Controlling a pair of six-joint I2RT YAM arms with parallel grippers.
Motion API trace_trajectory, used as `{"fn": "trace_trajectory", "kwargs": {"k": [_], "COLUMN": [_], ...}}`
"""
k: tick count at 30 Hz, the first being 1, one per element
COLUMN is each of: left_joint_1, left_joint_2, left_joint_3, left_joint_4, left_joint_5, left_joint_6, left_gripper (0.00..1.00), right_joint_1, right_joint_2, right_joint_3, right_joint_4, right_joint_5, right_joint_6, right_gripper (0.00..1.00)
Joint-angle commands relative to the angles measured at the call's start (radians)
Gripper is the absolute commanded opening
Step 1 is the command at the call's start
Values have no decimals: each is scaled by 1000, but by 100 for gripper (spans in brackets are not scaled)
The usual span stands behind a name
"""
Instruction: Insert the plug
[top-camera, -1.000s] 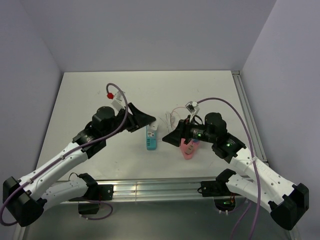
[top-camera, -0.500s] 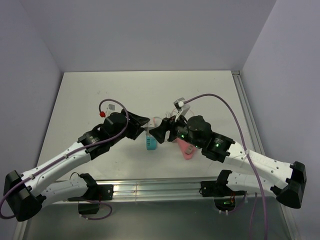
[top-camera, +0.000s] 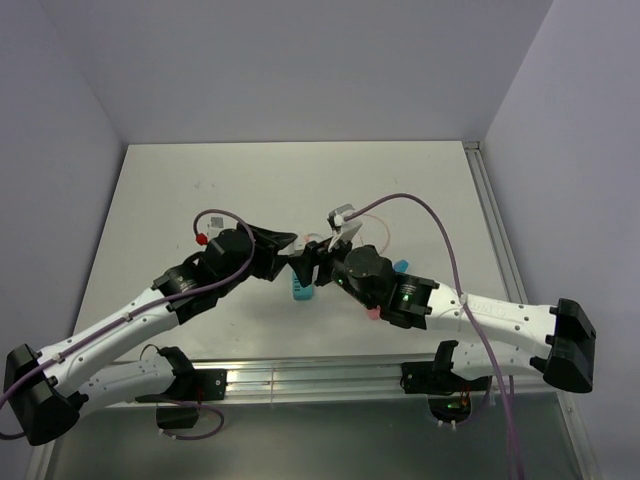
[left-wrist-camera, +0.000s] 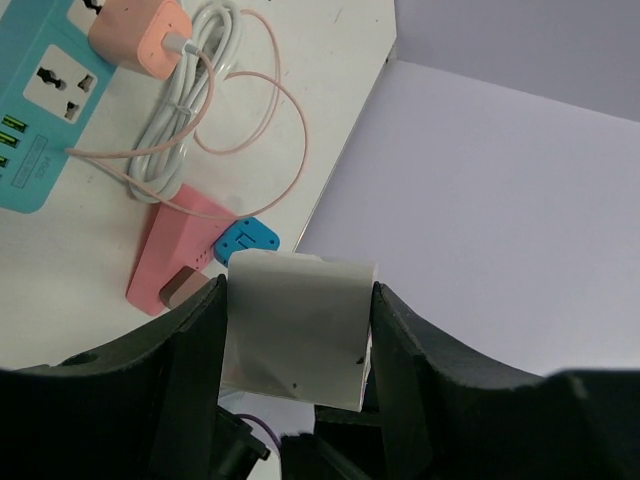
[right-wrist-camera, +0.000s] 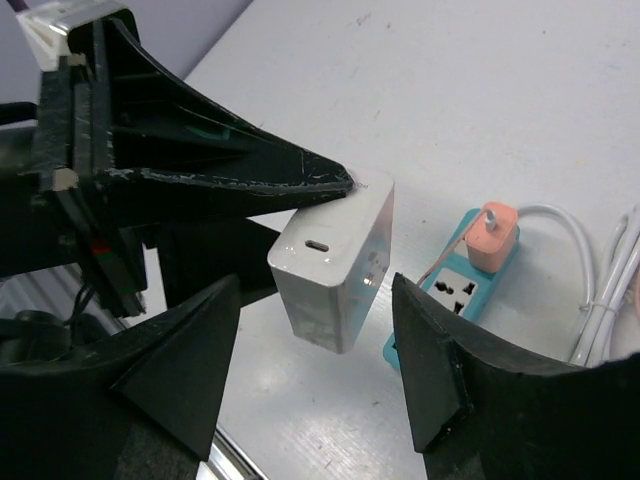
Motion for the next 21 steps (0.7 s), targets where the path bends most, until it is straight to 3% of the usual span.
{"fn": "trace_trajectory", "kwargs": {"k": [1, 6, 8, 11, 14, 17, 18, 20, 21], "left_joint_1": [-10, -15, -17, -17, -17, -15, -15, -15, -15], "left_joint_2": [-5, -22, -31, -41, -36, -42, -48, -67, -74], "left_joint_3": [17, 17, 13, -4, -17, -7, 0, 22, 34], "left_joint_4": [56, 65, 74, 111, 143, 161, 161, 157, 154], "left_joint_5": [5, -16, -24, -12, 14, 39, 48, 54, 62], "left_joint_6": [-61, -67, -67, -56, 1, 111, 186, 263, 375], "left_gripper": [0, 0, 0, 0, 1, 36, 70, 92, 98], "right_joint_1": [20, 48, 48, 48, 48, 48, 46, 45, 41], "right_joint_2": [47, 88, 87, 85, 64, -2, -42, -96, -111], "right_joint_3": [33, 40, 25, 20, 10, -28, -38, -52, -52], "right_joint_4": [69, 56, 59, 44, 27, 35, 33, 1, -40], "right_joint_5": [79, 119, 142, 168, 184, 159, 150, 117, 103], "right_joint_6": [-26, -4, 10, 28, 25, 5, -7, -42, -58], "right_gripper": [68, 57, 41, 0, 0, 0, 0, 0, 0]}}
